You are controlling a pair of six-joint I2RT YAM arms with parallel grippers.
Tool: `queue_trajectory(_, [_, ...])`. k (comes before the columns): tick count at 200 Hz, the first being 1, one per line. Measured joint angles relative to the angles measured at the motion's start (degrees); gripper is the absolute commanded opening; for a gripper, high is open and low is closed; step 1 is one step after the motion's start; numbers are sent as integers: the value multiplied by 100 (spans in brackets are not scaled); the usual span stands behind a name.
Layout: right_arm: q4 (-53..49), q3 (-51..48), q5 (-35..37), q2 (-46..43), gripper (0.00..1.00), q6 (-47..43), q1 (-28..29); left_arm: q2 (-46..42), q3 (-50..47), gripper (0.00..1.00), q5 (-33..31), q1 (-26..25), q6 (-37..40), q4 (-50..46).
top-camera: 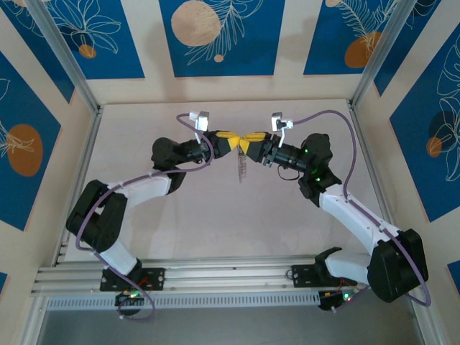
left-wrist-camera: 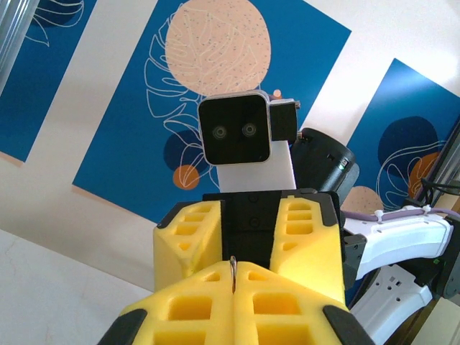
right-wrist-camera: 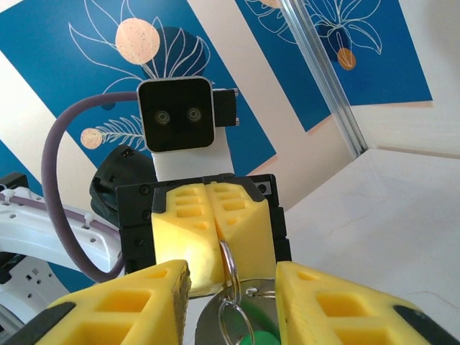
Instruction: Put the keys on the keyring
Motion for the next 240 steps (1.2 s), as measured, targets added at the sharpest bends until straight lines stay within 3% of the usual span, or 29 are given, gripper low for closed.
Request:
queue_trajectory(67, [50,37,-98,15,0,-35,-9,0,7,0,-39,-2,-7,20])
queue_trajectory(101, [22,92,-127,17,0,-79,-15,0,39,0,-39,-2,-4,28])
queue_trajectory(133, [-236,245,-256,26,0,-236,-48,-2,83,31,-66,11,131,-122])
queue_trajectory(153, [-745,494,-407,39,0,-481,-92,-26,111,41,-109,52,334,-411])
queue_trajectory(240, [-3189,1963,-1255,590,0,-2028,-579,-605,424,52,393,492,1637,-2470])
